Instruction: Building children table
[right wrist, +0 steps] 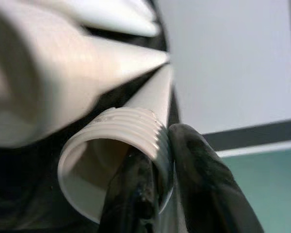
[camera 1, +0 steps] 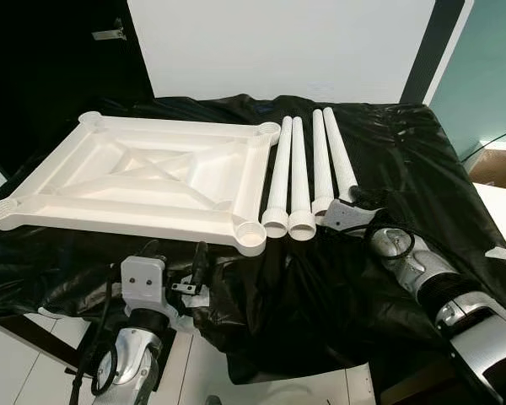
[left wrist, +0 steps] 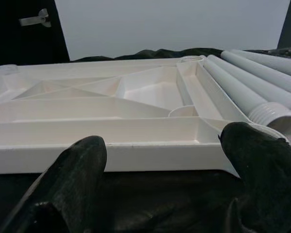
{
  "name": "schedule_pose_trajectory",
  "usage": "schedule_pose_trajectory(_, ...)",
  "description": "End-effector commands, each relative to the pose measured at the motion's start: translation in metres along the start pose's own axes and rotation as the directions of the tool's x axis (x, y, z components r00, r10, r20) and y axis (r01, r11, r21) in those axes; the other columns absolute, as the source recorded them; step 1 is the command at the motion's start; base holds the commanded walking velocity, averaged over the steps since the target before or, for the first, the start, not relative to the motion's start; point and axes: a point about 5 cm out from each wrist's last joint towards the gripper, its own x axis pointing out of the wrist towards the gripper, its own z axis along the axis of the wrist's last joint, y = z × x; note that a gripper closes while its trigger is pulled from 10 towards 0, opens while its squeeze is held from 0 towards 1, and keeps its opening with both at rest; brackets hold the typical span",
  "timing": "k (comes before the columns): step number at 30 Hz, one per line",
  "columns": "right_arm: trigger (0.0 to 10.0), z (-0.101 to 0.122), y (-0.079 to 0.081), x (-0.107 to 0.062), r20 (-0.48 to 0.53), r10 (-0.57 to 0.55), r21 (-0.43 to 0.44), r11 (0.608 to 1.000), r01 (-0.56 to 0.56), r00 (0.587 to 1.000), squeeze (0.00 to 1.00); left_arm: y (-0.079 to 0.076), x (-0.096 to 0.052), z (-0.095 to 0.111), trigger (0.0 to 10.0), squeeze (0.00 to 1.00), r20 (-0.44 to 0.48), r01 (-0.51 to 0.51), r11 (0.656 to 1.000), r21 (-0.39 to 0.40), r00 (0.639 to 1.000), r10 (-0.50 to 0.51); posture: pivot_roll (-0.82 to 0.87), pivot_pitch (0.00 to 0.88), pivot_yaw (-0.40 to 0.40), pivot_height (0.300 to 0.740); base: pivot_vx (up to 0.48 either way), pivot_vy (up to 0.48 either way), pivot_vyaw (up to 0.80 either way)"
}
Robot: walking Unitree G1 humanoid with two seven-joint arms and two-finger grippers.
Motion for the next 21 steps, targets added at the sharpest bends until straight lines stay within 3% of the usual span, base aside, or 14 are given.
schedule_pose_trajectory(1,0.0,-0.01,0.01,-0.01,-0.062,-0.025,0.038,0.999,0.027,0.998,0.0,-0.002,0.001,-0.005,10.0,0.0,-0.021,0.013,1.0,0.003,1.0,-0.013,0.18,0.0,0.018,0.74,0.0,0.0,0.0)
schedule_pose_trajectory(2,0.0,-0.01,0.01,-0.01,-0.062,-0.025,0.038,0.999,0.027,0.998,0.0,-0.002,0.001,-0.005,10.0,0.0,-0.021,0.013,1.0,0.003,1.0,-0.013,0.18,0.0,0.018,0.74,0.0,0.0,0.0)
schedule_pose_trajectory(3,0.0,-0.011,0.011,-0.014,-0.071,-0.075,0.038,0.996,0.078,0.995,0.34,-0.003,0.002,-0.005,10.0,0.0,-0.021,0.018,1.0,0.0,1.0,-0.018,0.17,0.0,0.022,0.74,0.0,0.0,0.0)
schedule_pose_trajectory(4,0.0,-0.011,0.011,-0.014,-0.071,-0.075,0.038,0.996,0.078,0.995,0.34,-0.003,0.002,-0.005,10.0,0.0,-0.021,0.018,1.0,0.0,1.0,-0.018,0.17,0.0,0.022,0.74,0.0,0.0,0.0)
schedule_pose_trajectory(5,0.0,-0.011,0.011,-0.019,-0.067,-0.129,0.036,0.991,0.132,0.989,0.57,-0.004,0.003,-0.006,10.0,0.0,-0.021,0.025,1.0,-0.005,0.999,-0.025,0.17,0.0,0.022,0.74,0.0,0.0,0.0)
schedule_pose_trajectory(8,0.0,-0.006,0.007,-0.022,-0.035,-0.207,0.023,0.978,0.208,0.978,0.62,-0.005,0.006,-0.005,10.0,0.0,-0.014,0.039,0.999,-0.021,0.999,-0.039,0.17,0.0,0.022,0.74,0.0,0.0,0.0)
schedule_pose_trajectory(9,0.0,-0.001,0.002,-0.024,-0.002,-0.264,0.019,0.964,0.264,0.964,0.22,-0.006,0.009,-0.004,10.0,0.0,0.0,0.047,0.997,-0.057,0.999,-0.047,0.12,0.0,0.036,0.74,0.0,0.0,0.0)
schedule_pose_trajectory(10,0.0,-0.001,0.002,-0.024,-0.002,-0.264,0.019,0.964,0.264,0.964,0.22,-0.006,0.009,-0.004,10.0,0.0,0.0,0.047,0.997,-0.057,0.999,-0.047,0.12,0.0,0.036,0.74,0.0,0.0,0.0)
schedule_pose_trajectory(11,0.0,0.003,-0.004,-0.026,0.036,-0.321,0.009,0.947,0.321,0.946,0.0,-0.007,0.012,0.0,10.0,0.0,0.026,0.062,0.992,-0.114,0.998,-0.059,0.11,0.0,0.037,0.74,0.0,0.0,0.0)
schedule_pose_trajectory(16,0.0,0.007,-0.016,-0.029,0.094,-0.399,-0.001,0.916,0.401,0.912,0.0,-0.009,0.017,0.009,10.0,0.0,0.078,0.086,0.975,-0.203,0.994,-0.071,0.11,0.0,0.037,0.74,0.0,0.0,0.0)
schedule_pose_trajectory(17,0.9,0.009,-0.02,-0.031,0.116,-0.438,0.026,0.899,0.438,0.892,0.0,-0.009,0.018,0.012,10.0,0.0,0.094,0.083,0.969,-0.231,0.994,-0.063,0.11,0.0,0.036,0.74,0.0,0.0,0.0)
schedule_pose_trajectory(18,4.2,0.013,-0.026,-0.034,0.153,-0.474,0.066,0.88,0.47,0.867,0.0,-0.008,0.02,0.015,10.0,0.0,0.111,0.081,0.962,-0.26,0.992,-0.053,0.11,0.0,0.035,0.74,0.0,0.0,0.0)
schedule_pose_trajectory(19,9.5,0.02,-0.03,-0.038,0.194,-0.504,0.121,0.864,0.489,0.842,0.0,-0.008,0.022,0.017,10.0,0.0,0.126,0.076,0.952,-0.295,0.991,-0.04,0.11,0.0,0.033,0.74,0.0,0.0,0.0)
schedule_pose_trajectory(21,10.0,0.025,-0.033,-0.041,0.222,-0.522,0.17,0.852,0.495,0.823,0.0,-0.008,0.023,0.019,10.0,0.0,0.139,0.074,0.943,-0.324,0.99,-0.03,0.11,0.0,0.032,0.74,0.0,0.0,0.0)
